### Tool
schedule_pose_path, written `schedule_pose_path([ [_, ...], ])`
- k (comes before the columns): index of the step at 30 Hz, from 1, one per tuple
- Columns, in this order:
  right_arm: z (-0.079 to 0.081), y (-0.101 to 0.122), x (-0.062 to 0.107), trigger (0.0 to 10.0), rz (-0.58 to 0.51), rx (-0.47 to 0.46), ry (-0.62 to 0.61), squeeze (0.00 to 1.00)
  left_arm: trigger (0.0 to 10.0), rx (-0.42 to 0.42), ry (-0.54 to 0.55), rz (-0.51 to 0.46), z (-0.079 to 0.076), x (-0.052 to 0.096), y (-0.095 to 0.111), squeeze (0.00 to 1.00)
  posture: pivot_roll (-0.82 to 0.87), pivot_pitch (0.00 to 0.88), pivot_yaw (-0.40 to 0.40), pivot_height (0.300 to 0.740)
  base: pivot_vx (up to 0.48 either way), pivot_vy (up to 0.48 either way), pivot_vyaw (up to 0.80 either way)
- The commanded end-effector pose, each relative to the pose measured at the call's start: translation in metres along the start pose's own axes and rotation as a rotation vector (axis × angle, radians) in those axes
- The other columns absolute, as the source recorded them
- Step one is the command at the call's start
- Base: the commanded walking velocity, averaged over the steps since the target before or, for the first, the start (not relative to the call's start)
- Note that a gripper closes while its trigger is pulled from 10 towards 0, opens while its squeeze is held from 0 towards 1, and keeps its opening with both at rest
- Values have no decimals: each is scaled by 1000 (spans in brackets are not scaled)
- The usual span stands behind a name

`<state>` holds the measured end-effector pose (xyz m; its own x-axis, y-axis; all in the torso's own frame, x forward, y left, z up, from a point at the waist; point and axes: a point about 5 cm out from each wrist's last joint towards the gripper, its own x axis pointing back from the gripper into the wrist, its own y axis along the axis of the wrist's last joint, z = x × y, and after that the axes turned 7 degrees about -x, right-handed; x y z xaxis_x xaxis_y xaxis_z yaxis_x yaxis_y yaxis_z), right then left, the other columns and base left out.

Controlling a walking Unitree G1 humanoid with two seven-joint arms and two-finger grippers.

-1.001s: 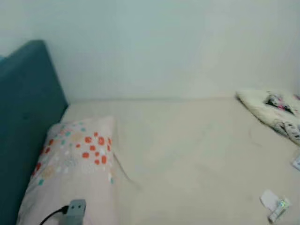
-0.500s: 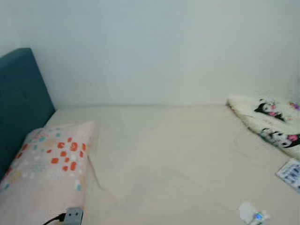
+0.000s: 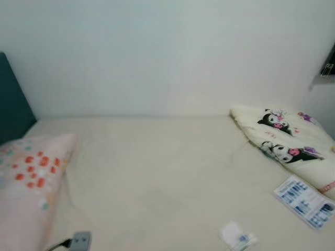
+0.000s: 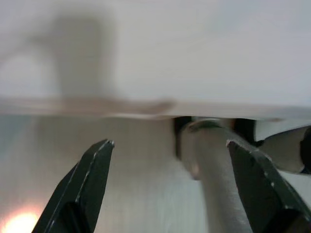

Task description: Clean up the room

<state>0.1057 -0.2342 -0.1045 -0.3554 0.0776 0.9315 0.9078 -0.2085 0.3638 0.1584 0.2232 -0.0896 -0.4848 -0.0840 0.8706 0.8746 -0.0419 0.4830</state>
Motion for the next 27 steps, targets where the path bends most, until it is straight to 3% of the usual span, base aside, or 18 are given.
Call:
schedule_pose_path([
  [1,1,3,0,10000,-4,-2,5,0,10000,-7,2,2,1,0,1,0,-74,0,-32,737,0,-480,0],
  [11,22,8,-4,10000,-7,27,50,0,10000,-15,1,4,-1,0,2,0,-82,0,-29,737,0,-480,0],
  [17,34,-2,-4,10000,12,42,63,0,10000,7,37,22,3,0,-1,0,-85,0,-28,737,0,-90,0],
  [22,35,-5,-4,10000,16,43,63,0,10000,-15,42,38,3,0,-2,0,-85,0,-29,737,-192,0,0],
  [27,23,-6,-3,10000,16,49,51,0,10000,-27,56,35,3,0,-1,0,-87,0,-32,737,-288,0,0],
])
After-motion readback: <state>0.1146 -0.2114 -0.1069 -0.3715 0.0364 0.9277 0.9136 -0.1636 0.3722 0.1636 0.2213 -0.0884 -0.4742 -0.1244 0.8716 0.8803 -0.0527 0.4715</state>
